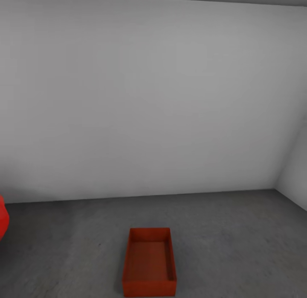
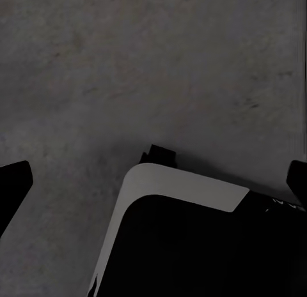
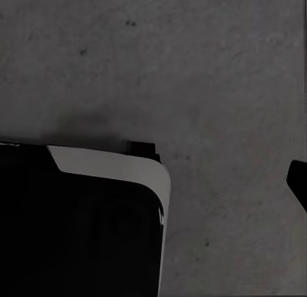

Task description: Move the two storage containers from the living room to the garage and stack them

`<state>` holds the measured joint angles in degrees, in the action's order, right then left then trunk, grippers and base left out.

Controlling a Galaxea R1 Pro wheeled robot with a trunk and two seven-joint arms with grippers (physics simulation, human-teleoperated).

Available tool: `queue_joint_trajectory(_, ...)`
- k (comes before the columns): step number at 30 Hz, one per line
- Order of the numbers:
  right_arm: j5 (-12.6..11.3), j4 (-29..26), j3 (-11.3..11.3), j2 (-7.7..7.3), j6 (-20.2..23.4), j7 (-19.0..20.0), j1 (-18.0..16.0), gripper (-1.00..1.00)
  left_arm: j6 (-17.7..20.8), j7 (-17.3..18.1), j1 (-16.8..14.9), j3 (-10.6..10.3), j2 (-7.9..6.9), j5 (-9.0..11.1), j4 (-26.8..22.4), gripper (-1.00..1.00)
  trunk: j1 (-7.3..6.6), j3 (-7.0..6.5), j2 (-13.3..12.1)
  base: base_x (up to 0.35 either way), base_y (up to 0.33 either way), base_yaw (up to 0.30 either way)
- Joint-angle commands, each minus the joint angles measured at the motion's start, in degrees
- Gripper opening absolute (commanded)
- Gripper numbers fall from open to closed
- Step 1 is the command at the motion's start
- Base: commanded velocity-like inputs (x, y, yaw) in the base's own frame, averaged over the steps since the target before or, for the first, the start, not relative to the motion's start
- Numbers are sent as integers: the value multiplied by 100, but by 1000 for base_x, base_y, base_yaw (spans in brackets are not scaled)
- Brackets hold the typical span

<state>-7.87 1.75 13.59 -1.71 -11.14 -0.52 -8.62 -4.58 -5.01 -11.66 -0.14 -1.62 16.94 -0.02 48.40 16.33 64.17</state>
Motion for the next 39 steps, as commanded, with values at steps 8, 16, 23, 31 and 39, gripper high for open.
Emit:
queue_joint_trajectory(8,-72,19,42,-3,-30,-2,-8,100,-17,-9,-3,-4,3,20,2,100,0,-12,4,0,0,-268)
queue_joint_trajectory(16,-80,27,39,-5,-12,-7,-8,100,-17,-9,-3,-4,4,20,2,100,0,-13,4,0,0,-297)
queue_joint_trajectory(23,-80,27,39,-10,-3,5,-8,100,-17,-9,-3,-4,4,20,2,100,0,-14,4,0,0,-300)
queue_joint_trajectory(31,-74,27,39,-22,14,17,-8,100,-17,-9,-3,-4,4,20,2,100,0,-14,4,0,0,-300)
queue_joint_trajectory(39,-74,27,39,-23,16,17,-8,100,-17,-9,-3,-4,4,20,2,100,0,-14,4,0,0,-300)
